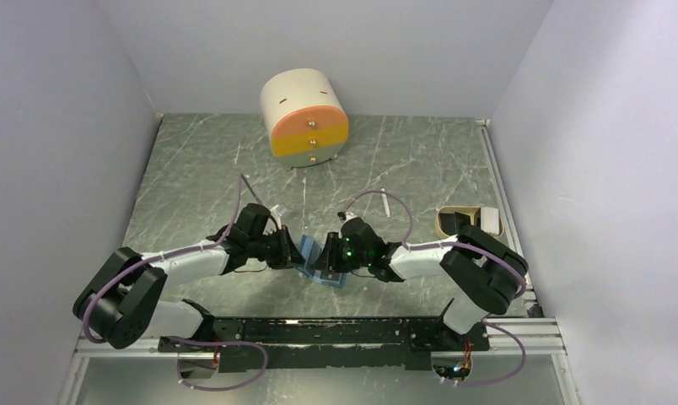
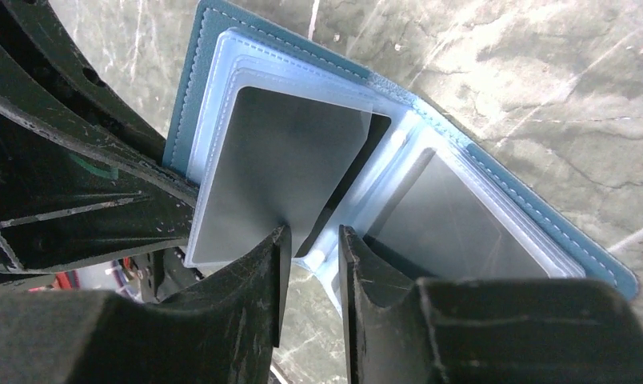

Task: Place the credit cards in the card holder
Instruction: Turn over the card slot in the card holder.

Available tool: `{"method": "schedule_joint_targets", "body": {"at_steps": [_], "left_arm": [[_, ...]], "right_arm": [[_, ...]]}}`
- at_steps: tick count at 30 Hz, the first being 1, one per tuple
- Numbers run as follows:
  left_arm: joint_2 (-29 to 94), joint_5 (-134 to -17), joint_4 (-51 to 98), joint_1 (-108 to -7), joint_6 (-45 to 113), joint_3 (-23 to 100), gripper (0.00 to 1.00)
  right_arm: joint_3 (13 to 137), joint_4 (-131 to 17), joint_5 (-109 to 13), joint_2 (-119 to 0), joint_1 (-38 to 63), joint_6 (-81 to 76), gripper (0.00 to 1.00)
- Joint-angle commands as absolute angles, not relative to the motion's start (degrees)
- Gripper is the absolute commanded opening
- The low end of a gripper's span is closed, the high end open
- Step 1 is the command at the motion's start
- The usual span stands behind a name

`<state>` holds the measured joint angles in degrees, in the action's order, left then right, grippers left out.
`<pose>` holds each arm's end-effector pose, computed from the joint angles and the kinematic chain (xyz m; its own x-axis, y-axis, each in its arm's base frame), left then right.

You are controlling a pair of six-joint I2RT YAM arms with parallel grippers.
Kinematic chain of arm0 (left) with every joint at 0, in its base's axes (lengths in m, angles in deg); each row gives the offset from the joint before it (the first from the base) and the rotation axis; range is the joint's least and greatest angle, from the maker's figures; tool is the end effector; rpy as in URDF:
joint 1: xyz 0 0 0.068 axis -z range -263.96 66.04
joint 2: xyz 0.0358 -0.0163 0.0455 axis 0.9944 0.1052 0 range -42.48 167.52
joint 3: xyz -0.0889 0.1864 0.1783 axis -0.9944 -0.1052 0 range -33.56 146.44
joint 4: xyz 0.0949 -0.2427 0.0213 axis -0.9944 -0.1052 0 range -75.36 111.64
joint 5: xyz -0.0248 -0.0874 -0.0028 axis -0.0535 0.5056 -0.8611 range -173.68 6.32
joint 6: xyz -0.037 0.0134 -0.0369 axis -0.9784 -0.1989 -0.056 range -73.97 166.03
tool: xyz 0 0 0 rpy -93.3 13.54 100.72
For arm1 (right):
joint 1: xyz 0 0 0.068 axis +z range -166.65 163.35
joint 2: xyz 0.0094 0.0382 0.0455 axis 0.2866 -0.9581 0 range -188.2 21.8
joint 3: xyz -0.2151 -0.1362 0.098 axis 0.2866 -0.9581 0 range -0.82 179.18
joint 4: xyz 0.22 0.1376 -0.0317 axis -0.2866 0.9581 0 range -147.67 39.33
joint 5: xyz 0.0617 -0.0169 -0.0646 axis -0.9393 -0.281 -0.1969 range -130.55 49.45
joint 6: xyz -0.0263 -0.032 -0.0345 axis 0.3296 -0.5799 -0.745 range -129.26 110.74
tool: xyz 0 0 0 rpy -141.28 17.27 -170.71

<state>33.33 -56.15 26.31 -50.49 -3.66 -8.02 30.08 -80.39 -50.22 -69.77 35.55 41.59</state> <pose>0.1844 -0.1415 0.1439 -0.9642 -0.1733 -0.2008 0.0364 0.6636 -0.7472 0.1702 0.2292 0.1261 -0.9050 0.0805 -0.4177 -0.2508 0.6921 0.6768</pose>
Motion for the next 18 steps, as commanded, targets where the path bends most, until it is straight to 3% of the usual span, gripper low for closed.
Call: {"method": "schedule_joint_targets", "body": {"at_steps": [1,11,18], "left_arm": [[31.96,-56.03,24.15,-49.86,-2.47,-5.5,0.09],[26.3,-68.48,6.68,-48.5,-0.07,0.69,0.09],[29.91,-61.95,13.83,-45.85,-1.0,0.76,0.09]], "right_arm": [[31.49,-71.83,-44.43,-66.79,36.03,38.38,0.34],[29.69,-67.33,-38.25,-63.8,35.87,37.29,0.32],[30.4,-69.28,-38.23,-67.24,35.92,36.59,0.25]]}}
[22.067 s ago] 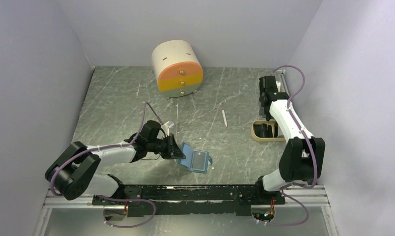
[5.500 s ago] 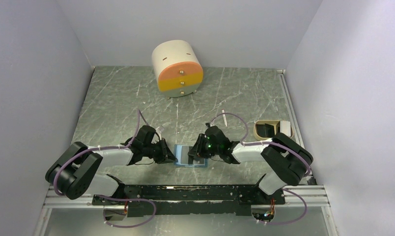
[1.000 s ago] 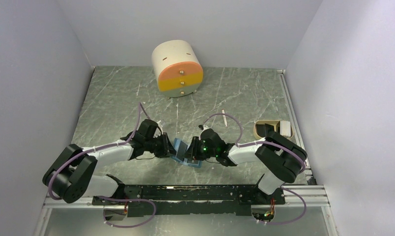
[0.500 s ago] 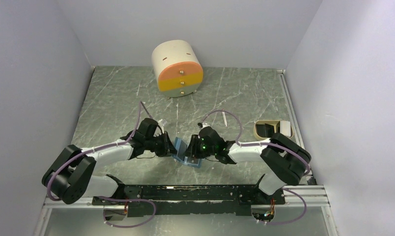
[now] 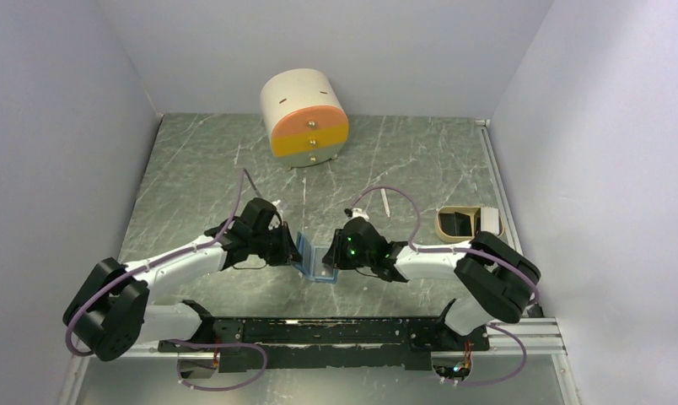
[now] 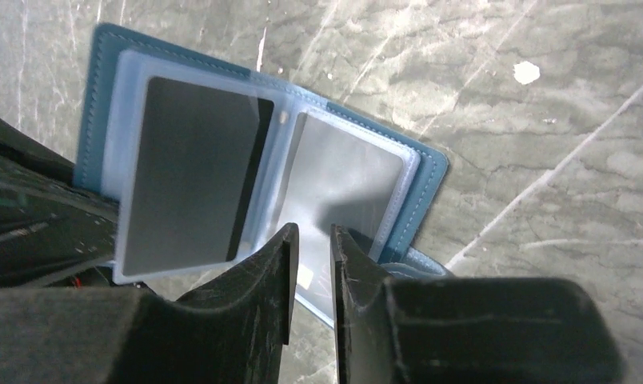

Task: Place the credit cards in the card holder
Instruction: Turn over the card slot in the card holder, then pick up the credit card from the storage box.

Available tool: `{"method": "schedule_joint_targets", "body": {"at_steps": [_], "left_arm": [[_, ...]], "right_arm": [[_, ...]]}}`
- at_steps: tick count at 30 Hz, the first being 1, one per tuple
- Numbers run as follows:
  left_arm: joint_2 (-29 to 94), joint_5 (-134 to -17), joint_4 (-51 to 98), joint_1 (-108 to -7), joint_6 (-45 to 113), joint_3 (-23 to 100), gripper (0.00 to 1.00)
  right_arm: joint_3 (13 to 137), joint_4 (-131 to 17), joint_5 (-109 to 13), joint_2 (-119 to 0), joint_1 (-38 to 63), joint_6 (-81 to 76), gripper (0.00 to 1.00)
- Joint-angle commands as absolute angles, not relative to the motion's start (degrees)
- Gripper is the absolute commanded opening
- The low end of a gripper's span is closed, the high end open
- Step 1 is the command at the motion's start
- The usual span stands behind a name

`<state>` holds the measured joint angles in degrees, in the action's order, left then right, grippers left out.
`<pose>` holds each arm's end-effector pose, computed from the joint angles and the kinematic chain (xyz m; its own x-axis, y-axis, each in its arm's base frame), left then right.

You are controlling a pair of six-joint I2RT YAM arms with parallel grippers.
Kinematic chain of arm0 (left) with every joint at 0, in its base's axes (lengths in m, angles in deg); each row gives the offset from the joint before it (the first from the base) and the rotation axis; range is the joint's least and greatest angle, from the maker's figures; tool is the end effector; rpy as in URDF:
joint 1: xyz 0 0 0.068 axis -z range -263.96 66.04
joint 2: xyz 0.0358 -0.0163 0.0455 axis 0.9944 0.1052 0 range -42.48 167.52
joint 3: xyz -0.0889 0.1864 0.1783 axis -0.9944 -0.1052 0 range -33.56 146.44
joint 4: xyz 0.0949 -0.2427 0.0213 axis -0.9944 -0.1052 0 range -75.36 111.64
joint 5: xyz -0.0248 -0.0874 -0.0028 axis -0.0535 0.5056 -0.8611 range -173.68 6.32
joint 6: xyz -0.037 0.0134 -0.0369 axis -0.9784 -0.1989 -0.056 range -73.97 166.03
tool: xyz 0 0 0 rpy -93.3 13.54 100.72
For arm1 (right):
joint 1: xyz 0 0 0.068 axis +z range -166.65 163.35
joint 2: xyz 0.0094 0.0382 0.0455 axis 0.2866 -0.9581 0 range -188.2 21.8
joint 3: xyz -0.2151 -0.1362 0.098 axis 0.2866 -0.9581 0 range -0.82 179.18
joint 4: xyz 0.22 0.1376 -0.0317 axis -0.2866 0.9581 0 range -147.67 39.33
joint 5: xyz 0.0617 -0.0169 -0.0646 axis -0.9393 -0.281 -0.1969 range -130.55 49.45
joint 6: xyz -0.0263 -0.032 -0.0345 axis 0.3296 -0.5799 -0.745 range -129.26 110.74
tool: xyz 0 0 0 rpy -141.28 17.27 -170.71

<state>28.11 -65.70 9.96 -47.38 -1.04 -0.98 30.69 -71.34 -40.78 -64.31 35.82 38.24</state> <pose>0.1798 -0.1470 0.1766 -0.9495 -0.1627 -0.2683 0.0469 0.7719 -0.6340 0.1678 0.2187 0.1401 -0.8557 0.0963 -0.5084 -0.2428 0.7929 0.5589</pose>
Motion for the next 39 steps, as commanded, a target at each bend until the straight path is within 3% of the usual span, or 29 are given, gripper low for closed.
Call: {"method": "schedule_joint_targets", "body": {"at_steps": [1,5,8,22,39], "left_arm": [[30.56,-59.69,17.29,-45.74,-1.49,0.34,0.09],[32.18,-53.28,27.77,-45.56,-4.52,-2.53,0.09],[33.08,-54.81,26.64,-45.55,-4.33,-2.54,0.09],[31.21,-58.49,23.23,-45.99,-4.94,-6.09,0.1],[30.9,-55.63,29.82,-46.21,-3.75,-9.96,0.13]], "right_arm": [[30.43,-69.56,-38.45,-67.62,35.91,36.61,0.25],[30.29,-70.34,-38.97,-68.41,35.99,37.03,0.25],[30.07,-68.94,-37.94,-67.68,35.92,37.18,0.25],[40.67,-39.59,-17.84,-48.07,33.69,27.85,0.51],[54.64,-29.59,-7.25,-51.39,1.75,1.04,0.69]]}}
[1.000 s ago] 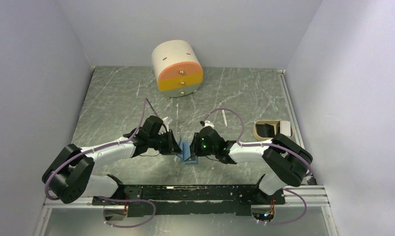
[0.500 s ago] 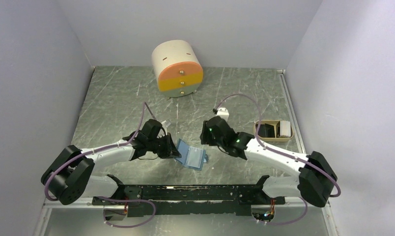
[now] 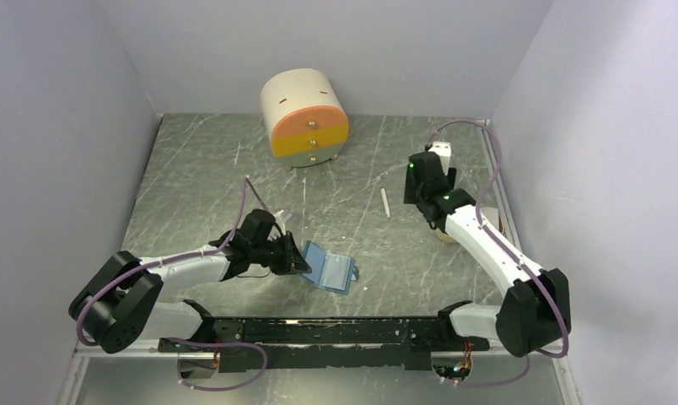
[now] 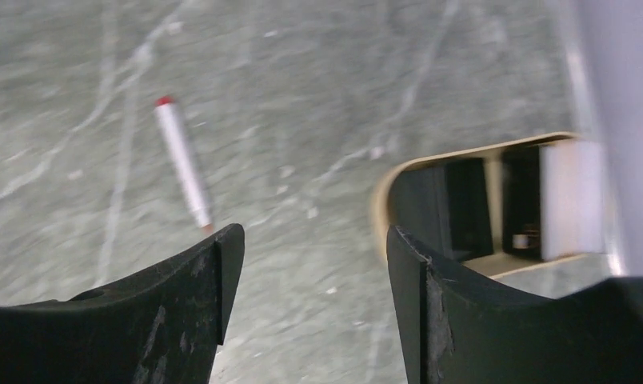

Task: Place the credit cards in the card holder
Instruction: Pick up the credit card from the storage box.

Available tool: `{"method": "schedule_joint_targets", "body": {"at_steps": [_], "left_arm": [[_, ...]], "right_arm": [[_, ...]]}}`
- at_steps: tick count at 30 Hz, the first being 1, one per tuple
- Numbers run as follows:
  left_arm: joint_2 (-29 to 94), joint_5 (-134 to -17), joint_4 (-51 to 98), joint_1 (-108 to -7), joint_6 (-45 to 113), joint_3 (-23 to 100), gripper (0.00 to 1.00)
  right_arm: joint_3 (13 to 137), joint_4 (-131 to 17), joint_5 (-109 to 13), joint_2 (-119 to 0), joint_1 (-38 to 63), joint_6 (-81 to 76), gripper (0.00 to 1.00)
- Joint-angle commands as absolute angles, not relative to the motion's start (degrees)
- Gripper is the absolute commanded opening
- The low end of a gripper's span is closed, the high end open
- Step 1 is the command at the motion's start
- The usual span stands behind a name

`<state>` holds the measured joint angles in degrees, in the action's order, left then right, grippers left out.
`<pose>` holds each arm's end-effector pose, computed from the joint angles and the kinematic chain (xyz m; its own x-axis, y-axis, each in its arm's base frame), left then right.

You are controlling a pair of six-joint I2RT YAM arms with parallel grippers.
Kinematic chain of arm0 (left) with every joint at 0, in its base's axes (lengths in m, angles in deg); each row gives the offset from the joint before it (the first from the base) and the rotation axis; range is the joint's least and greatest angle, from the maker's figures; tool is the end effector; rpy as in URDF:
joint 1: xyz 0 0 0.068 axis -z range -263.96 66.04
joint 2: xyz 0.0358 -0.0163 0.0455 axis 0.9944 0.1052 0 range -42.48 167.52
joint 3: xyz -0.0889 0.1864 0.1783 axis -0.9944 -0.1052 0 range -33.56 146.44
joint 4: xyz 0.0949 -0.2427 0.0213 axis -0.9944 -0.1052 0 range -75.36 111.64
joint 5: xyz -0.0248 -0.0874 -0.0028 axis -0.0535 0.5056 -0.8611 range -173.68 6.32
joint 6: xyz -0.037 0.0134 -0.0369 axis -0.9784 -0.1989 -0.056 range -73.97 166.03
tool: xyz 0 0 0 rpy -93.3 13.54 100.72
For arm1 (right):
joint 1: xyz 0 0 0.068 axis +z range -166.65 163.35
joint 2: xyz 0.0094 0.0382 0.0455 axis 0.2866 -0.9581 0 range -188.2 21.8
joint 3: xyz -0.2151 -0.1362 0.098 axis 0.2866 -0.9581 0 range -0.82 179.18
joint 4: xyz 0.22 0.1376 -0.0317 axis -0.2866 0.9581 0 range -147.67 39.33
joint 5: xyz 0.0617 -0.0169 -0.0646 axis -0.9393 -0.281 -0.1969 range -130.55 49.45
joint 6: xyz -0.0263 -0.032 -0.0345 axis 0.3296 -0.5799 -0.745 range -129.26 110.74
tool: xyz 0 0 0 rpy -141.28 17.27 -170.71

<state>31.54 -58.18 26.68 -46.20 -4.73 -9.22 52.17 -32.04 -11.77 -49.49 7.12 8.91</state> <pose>0.1702 -0.1511 0.1447 -0.9670 -0.1353 -0.2159 0.0725 0.6660 -0.7424 0.2471 0.0901 0.2706 -0.6145 0.0281 -0.7884 0.1638 0.9821 -0.0926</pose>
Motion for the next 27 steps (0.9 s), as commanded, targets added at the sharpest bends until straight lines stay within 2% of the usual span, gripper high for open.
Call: {"method": "schedule_joint_targets", "body": {"at_steps": [1,9,27], "left_arm": [[31.07,-55.38,30.12,-46.17,-3.53,-10.04,0.13],[32.94,-51.81,31.21,-46.17,-0.67,-9.26,0.14],[32.06,-52.35,30.83,-46.21,0.26,-8.23,0.13]], "right_arm": [[55.25,-29.23,-6.73,-52.17,0.38,-0.27,0.7],[60.82,-25.96,-3.02,-60.53,-10.34,-4.78,0.74],[60.12,-31.99,3.68,-76.51,-19.46,-12.33,0.74]]}}
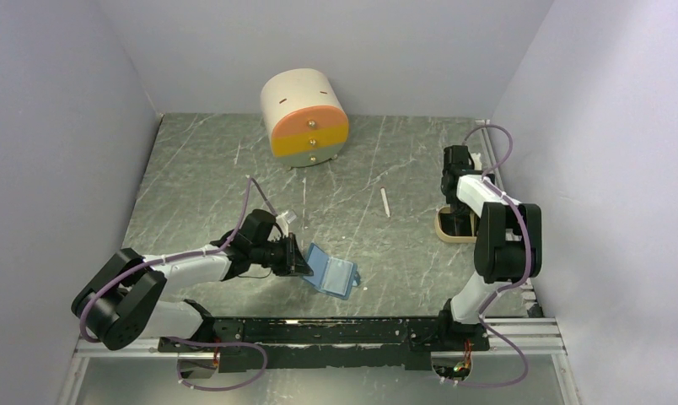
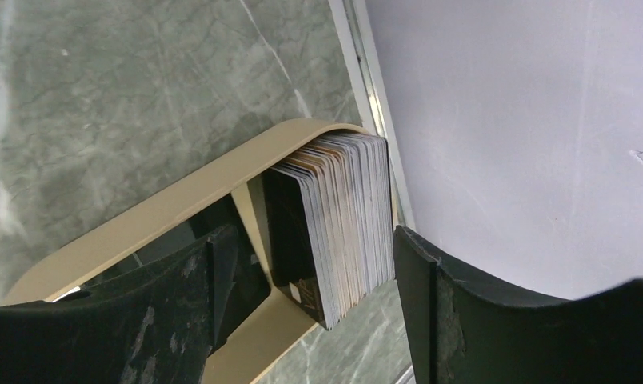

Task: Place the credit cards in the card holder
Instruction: Pick up the credit card from the storage box.

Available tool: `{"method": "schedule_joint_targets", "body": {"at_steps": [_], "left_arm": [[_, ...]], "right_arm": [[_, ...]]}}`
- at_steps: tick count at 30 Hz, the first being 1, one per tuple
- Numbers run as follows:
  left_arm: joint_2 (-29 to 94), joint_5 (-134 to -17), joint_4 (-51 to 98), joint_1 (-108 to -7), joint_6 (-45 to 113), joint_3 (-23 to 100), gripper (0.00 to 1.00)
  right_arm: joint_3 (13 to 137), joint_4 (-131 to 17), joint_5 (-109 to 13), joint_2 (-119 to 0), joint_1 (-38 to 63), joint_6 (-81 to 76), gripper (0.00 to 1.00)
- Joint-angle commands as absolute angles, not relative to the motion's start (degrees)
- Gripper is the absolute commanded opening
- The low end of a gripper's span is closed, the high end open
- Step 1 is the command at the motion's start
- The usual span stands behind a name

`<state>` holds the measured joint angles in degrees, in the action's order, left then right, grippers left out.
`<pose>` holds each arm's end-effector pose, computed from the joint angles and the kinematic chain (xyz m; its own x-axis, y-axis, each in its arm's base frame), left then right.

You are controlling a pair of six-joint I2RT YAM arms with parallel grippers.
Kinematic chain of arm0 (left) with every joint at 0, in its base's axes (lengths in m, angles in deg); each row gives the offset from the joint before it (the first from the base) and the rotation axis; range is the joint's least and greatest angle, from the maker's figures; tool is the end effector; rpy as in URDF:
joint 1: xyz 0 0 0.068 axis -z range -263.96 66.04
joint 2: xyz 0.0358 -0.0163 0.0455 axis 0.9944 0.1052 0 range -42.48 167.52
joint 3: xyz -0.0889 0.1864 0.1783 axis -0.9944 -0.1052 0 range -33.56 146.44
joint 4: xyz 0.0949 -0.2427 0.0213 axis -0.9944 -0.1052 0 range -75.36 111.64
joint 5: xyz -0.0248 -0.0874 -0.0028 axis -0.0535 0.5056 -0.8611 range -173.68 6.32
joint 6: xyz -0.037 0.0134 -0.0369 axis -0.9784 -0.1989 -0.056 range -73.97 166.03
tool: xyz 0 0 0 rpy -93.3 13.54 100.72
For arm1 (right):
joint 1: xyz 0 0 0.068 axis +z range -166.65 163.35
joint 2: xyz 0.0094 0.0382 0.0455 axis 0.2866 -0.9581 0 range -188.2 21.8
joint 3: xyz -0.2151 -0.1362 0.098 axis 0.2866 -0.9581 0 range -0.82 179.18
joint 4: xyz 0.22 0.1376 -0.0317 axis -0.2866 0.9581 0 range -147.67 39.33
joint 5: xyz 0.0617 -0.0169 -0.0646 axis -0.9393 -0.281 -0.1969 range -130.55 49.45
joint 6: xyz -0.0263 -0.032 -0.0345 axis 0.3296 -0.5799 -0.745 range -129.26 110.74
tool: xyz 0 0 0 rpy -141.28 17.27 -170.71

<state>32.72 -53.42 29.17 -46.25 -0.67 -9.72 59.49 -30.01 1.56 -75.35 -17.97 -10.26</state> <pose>0.1694 -0.1535 0.1423 -0.9695 -0.0451 -0.2408 0.1608 0.6244 -0.7644 0.3274 -0.0314 0.1859 -0.9075 0.0080 -0.4200 0.2900 0.7353 -0.6125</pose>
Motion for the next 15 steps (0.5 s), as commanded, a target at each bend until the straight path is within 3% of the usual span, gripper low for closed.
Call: {"method": "schedule_joint_targets", "body": {"at_steps": [1,10,15], "left_arm": [[32.27,-52.31,30.72,-46.25,0.36,-8.05,0.13],[33.43,-51.45,31.28,-46.26,0.81,-7.4,0.13],[33.49,-51.38,30.92,-46.35,1.35,-7.27,0.12]], "right_arm": [[60.28,-32.04,4.05,-77.08,-19.66,-12.41,0.74],[60.49,-31.17,6.69,-78.84,-21.16,-12.93,0.71],[60.59,-31.42,6.24,-78.3,-21.53,-13.37,0.63]]}}
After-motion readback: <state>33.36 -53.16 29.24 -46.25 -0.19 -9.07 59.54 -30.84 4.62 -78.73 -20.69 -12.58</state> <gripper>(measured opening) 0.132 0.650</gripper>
